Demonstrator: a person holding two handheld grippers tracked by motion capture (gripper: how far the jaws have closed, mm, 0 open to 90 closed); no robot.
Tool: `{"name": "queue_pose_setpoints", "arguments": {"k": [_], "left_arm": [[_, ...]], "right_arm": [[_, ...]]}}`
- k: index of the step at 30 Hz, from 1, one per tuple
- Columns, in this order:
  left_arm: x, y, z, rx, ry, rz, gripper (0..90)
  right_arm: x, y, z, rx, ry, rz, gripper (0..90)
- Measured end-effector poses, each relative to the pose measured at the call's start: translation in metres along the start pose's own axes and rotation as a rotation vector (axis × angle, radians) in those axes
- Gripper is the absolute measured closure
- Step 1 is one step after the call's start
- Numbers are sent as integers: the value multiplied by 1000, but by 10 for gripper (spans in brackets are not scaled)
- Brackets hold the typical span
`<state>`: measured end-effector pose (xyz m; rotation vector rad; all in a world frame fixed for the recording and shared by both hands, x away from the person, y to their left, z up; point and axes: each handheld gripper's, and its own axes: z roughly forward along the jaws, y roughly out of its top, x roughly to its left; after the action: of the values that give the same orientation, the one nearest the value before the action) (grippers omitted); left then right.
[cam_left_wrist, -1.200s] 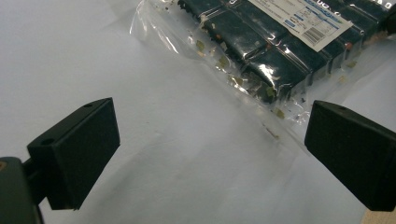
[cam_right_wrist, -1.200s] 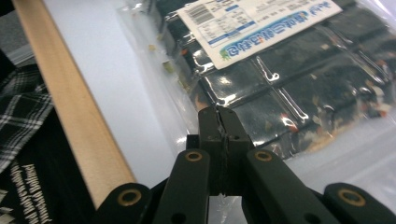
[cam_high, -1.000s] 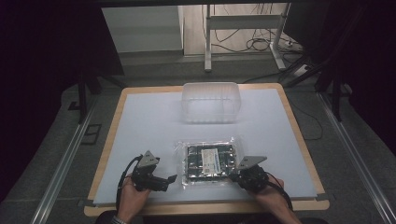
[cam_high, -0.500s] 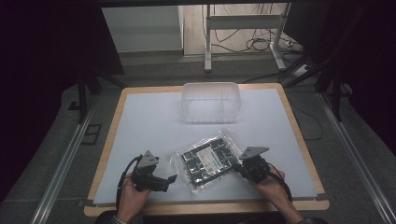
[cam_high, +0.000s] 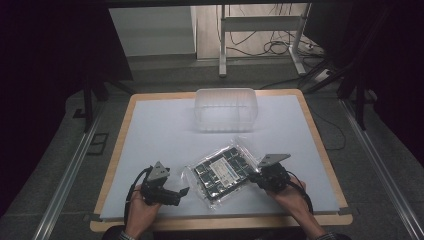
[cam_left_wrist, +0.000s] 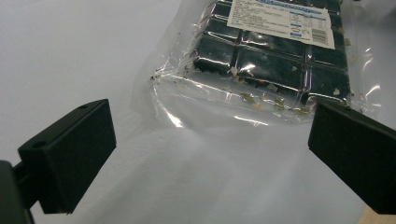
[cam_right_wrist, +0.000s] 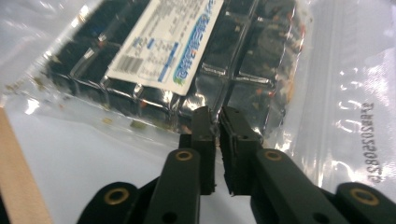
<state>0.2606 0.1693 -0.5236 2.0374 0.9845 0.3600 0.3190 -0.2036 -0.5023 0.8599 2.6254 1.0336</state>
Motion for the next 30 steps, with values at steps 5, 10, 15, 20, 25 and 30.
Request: {"name": "queue_pose_setpoints", "arguments": {"k": [5,10,15,20,25,30], "left_arm": [[0,0,0,-6,8,5,6],[0,0,-1,-7,10,5,6],[0,0,-1,-6,7,4,7],[-1,1,1,9,6,18,6],[-2,1,1,17,12,29,5],[-2,1,2,19,18,37,6]], "right_arm": [[-7,5,-7,-4,0,5,787],[-15,10,-7,-14,7,27,755],[-22,18,-8,-15,-23,43,721],[-30,27,-10,-16,-46,44,681],[-42,34,-11,-20,-62,41,620],[-56,33,-15,-58,-68,70,591]]}}
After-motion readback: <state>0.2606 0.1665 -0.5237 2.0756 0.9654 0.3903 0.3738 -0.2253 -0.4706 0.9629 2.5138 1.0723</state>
